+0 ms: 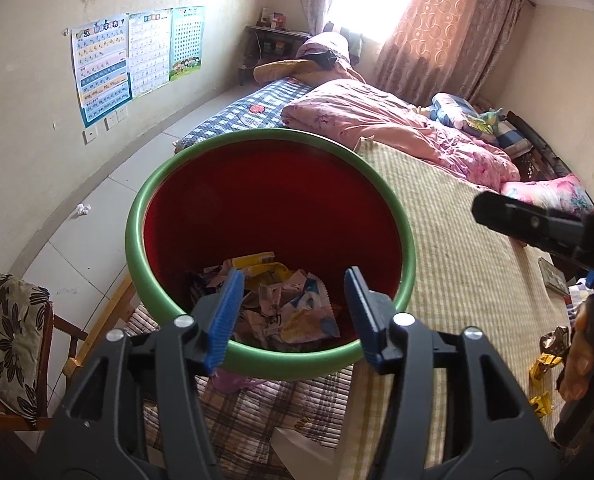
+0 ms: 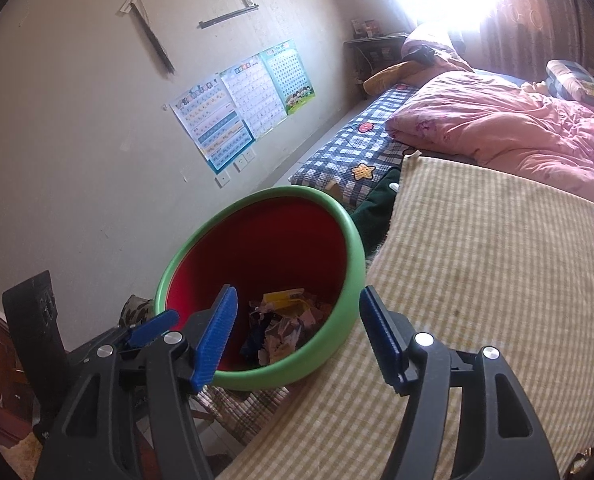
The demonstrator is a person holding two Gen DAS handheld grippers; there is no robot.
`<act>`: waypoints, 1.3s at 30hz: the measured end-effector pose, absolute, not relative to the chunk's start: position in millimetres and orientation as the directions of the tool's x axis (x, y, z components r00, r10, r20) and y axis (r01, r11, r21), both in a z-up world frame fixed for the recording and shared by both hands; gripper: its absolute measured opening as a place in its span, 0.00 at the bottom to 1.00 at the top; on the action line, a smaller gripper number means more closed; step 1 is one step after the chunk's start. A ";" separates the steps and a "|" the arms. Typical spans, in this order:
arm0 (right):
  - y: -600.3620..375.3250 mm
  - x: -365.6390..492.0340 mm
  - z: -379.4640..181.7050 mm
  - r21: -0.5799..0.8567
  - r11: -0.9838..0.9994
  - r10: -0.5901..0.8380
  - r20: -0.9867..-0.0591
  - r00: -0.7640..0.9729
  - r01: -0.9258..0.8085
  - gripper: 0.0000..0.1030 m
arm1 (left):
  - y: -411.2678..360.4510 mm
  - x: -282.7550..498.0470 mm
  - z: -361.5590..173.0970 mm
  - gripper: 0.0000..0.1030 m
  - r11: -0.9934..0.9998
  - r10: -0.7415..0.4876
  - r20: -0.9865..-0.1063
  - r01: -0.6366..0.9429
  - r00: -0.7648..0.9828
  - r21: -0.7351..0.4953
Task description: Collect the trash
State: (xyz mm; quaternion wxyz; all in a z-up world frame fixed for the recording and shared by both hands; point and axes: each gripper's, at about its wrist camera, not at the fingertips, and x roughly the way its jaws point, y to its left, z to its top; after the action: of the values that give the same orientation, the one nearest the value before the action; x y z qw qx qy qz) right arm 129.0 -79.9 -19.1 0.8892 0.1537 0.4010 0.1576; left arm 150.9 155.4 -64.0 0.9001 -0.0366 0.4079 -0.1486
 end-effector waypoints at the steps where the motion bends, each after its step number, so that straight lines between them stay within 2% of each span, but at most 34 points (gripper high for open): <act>1: -83.4 126.1 -18.4 0.394 0.905 0.399 -0.666 0.630 -0.158 0.60 | 154.9 151.0 -63.6 0.56 0.954 -0.296 -0.723 0.237 0.624 -0.186; 5: -111.1 113.3 -14.2 0.359 0.926 0.340 -0.672 0.658 -0.112 0.60 | 149.9 150.6 -60.7 0.61 0.954 -0.296 -0.719 0.239 0.629 -0.184; 14: -187.7 81.9 -28.5 0.332 0.940 0.200 -0.715 0.670 0.074 0.60 | 124.0 144.0 -64.1 0.61 0.937 -0.336 -0.727 0.293 0.599 -0.192; 25: -234.9 44.3 -44.2 0.307 0.942 0.156 -0.757 0.635 0.135 0.60 | 50.1 95.3 -78.8 0.63 0.878 -0.437 -0.750 0.417 0.496 -0.236; 35: -276.6 5.6 -56.7 0.311 0.941 0.168 -0.773 0.612 0.135 0.60 | 50.3 79.8 -85.1 0.63 0.923 -0.359 -0.775 0.319 0.520 -0.214; 39: -292.6 -6.7 -60.8 0.304 0.942 0.161 -0.780 0.604 0.142 0.60 | 21.6 61.7 -86.1 0.63 0.893 -0.419 -0.772 0.371 0.478 -0.255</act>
State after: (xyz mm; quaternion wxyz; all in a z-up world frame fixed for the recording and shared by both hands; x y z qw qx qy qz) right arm -6.7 -292.6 -60.8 0.8793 0.1702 0.4448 0.0055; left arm 61.7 21.6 -86.1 0.8592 -0.0265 0.4562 -0.2300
